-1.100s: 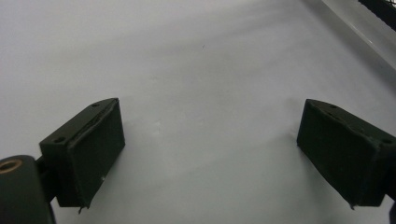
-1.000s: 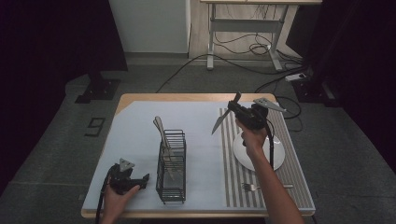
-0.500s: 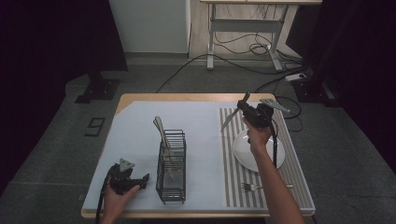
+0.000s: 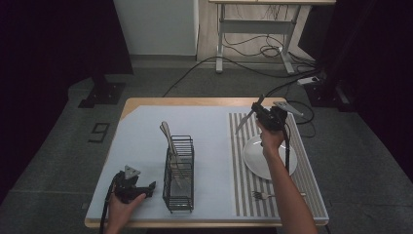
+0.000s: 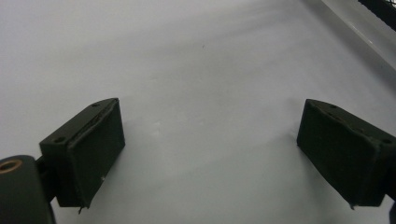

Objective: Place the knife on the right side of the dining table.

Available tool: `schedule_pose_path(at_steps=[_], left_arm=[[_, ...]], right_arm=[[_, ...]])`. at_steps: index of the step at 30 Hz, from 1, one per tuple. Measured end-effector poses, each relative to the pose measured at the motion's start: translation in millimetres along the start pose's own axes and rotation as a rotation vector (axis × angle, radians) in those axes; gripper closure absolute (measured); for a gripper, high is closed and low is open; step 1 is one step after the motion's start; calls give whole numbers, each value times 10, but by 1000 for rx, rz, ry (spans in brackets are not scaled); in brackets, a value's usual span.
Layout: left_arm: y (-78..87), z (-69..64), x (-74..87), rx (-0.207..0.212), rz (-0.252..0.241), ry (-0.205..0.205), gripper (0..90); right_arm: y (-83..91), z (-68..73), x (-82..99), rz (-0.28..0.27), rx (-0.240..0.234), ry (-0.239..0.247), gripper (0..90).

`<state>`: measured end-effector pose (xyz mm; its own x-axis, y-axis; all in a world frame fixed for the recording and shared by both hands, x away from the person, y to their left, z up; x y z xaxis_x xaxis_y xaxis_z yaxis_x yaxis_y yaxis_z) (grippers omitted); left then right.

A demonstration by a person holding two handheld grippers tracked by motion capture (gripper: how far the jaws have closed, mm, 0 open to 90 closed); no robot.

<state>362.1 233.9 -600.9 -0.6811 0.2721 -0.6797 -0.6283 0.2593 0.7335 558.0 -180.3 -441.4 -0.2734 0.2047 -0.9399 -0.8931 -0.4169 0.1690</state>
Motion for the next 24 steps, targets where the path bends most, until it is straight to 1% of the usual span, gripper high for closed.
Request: schedule_pose_path(at_steps=[2,5,6,8,11,16,19,24], left_arm=[[0,0,0,0,0,0,71],[0,0,0,0,0,0,71],[0,0,0,0,0,0,71],[0,0,0,1,0,0,72],[0,0,0,1,0,0,72],[0,0,0,1,0,0,71],[0,0,0,1,0,0,72],[1,0,0,1,0,0,71]], right_arm=[[-11,-42,-18,-12,12,-4,835],[-42,-113,-24,-12,31,-9,835],[-42,-113,-24,-12,31,-9,835],[-66,-178,-44,-21,44,-18,835],[-92,-216,-56,-28,51,-23,835],[-143,-264,-49,-30,61,-31,835],[-167,-279,-32,-31,57,-51,835],[-198,-300,20,-18,62,-52,835]])
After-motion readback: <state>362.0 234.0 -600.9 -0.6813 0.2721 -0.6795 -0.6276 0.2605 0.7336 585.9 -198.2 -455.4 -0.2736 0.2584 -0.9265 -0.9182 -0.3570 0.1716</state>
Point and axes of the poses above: each handheld gripper's, and its own axes: y roughly backward along the jaws, x roughly out of its underside, z roughly to its left, the point moved 10 cm from there along -y, roughly forward along the jaws, and after that the axes turned 1 degree about y, right-handed, at the moved point
